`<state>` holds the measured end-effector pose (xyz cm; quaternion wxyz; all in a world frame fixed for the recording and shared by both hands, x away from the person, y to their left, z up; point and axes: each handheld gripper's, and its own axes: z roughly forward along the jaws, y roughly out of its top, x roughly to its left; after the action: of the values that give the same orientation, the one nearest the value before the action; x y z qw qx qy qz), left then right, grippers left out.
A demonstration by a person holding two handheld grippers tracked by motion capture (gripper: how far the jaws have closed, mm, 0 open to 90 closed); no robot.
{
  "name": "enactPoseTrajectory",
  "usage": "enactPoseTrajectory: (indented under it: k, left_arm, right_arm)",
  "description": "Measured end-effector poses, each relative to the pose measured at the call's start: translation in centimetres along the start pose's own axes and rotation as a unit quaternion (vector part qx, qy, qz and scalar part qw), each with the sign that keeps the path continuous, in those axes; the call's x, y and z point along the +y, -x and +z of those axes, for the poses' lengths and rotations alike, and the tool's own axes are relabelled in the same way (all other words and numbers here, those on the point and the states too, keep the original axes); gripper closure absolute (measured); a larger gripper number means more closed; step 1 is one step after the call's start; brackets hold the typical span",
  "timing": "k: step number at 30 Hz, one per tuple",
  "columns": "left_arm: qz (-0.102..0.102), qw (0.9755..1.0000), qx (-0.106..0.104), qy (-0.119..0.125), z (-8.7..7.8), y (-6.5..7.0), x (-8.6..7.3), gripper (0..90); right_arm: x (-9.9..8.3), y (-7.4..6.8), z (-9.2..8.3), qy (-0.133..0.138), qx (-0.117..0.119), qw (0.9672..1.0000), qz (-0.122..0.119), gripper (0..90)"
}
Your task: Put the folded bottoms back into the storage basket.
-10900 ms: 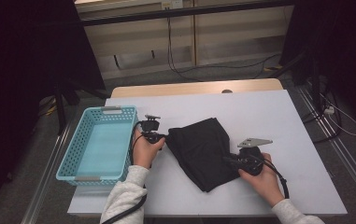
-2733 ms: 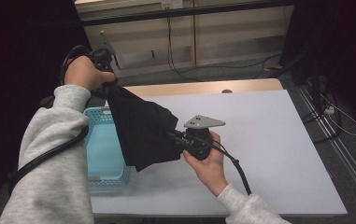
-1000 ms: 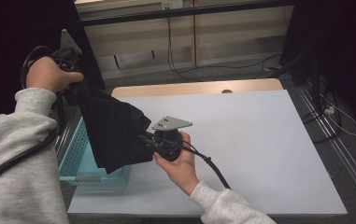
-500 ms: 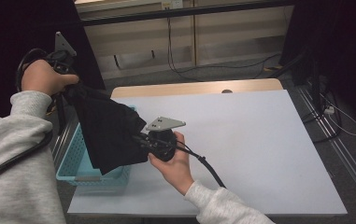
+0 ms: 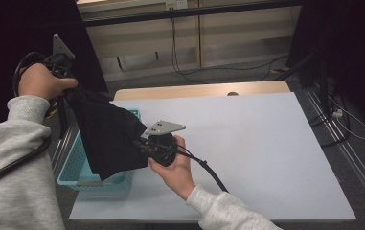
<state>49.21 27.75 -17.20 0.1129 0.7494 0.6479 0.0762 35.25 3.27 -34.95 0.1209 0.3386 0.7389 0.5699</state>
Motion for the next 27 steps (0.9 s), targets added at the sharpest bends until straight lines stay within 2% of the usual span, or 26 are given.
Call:
enactPoseTrajectory:
  k: [18,27]
  left_arm:
    - [-0.013,0.9999,-0.001,0.004,0.4,-1.1,-0.1,82.8]
    - [-0.018,0.9998,0.001,0.007,0.9,-2.3,-0.3,82.8]
  right_arm:
    - [-0.1,-0.5,0.8,-0.003,0.007,1.0000,-0.002,81.7]
    - [-0.2,-0.9,1.7,-0.006,0.012,0.9999,0.000,81.7]
